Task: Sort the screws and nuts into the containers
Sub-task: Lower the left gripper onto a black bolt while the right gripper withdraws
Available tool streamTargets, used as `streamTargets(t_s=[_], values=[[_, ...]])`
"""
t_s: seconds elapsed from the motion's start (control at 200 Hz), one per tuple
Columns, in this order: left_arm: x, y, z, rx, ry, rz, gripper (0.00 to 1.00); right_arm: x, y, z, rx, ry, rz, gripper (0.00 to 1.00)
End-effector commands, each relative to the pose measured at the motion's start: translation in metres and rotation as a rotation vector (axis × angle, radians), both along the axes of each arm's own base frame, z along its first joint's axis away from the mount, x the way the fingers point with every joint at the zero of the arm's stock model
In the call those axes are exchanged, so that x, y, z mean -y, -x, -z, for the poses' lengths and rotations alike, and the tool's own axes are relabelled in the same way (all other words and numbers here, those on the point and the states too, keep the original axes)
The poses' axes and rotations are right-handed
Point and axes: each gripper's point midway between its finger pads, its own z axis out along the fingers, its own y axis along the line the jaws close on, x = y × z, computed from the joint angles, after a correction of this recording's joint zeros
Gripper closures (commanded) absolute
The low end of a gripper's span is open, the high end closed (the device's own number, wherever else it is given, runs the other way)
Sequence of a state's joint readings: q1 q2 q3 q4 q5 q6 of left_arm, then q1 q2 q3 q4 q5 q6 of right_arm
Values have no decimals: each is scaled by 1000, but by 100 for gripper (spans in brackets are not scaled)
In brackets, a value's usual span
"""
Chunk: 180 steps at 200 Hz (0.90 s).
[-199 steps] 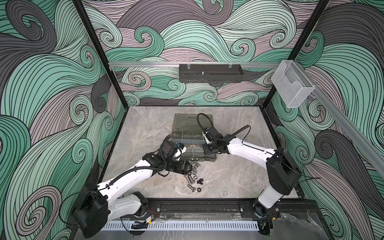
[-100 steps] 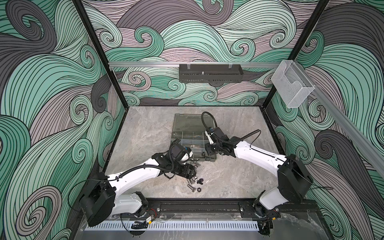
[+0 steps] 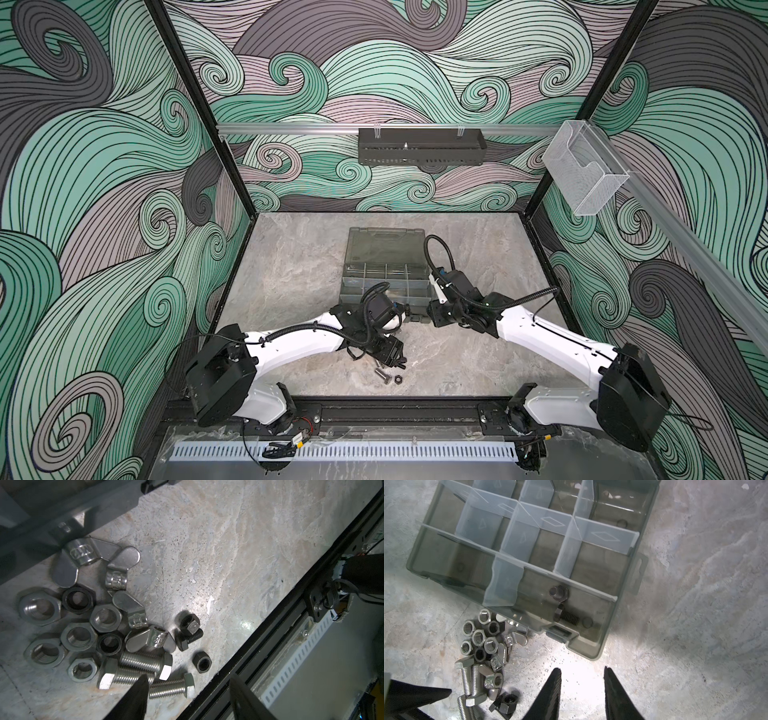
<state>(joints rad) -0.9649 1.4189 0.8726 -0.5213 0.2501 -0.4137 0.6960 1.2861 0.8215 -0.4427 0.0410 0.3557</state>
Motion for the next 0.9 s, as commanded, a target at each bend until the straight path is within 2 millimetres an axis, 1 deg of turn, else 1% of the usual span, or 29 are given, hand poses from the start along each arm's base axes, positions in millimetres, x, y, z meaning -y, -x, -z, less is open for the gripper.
streamTargets(t_s=[0.0, 0.01, 0.015, 0.03, 0.175, 0.26, 0.42, 0.51, 0.625, 0.765, 0.896], values=[[5, 1, -12, 41, -11, 45, 35, 8, 7, 0, -14, -2, 25, 64], [5, 1, -12, 40, -11, 46, 35, 9, 8, 1, -16, 0, 24, 64], [5, 2, -8, 33, -23, 48, 35, 9, 8, 1, -16, 0, 24, 64], [5, 3, -4, 24, -36, 52, 35, 9, 8, 1, -16, -2, 25, 64], [5, 11, 3, 10, -61, 80, 36, 13, 13, 3, -23, -10, 35, 64], [8, 15, 5, 9, -67, 96, 37, 15, 17, 5, -33, -13, 40, 63], [11, 16, 6, 11, -83, 124, 38, 18, 20, 7, -32, -16, 50, 63], [9, 14, 7, 26, -112, 145, 41, 22, 21, 9, -37, 8, 48, 63], [14, 12, 8, 35, -105, 165, 42, 25, 24, 7, -42, 23, 47, 63], [18, 15, 13, 12, -111, 189, 43, 30, 27, 6, -34, 17, 64, 63], [22, 19, 19, -17, -112, 209, 48, 32, 30, 10, -44, 20, 70, 62]])
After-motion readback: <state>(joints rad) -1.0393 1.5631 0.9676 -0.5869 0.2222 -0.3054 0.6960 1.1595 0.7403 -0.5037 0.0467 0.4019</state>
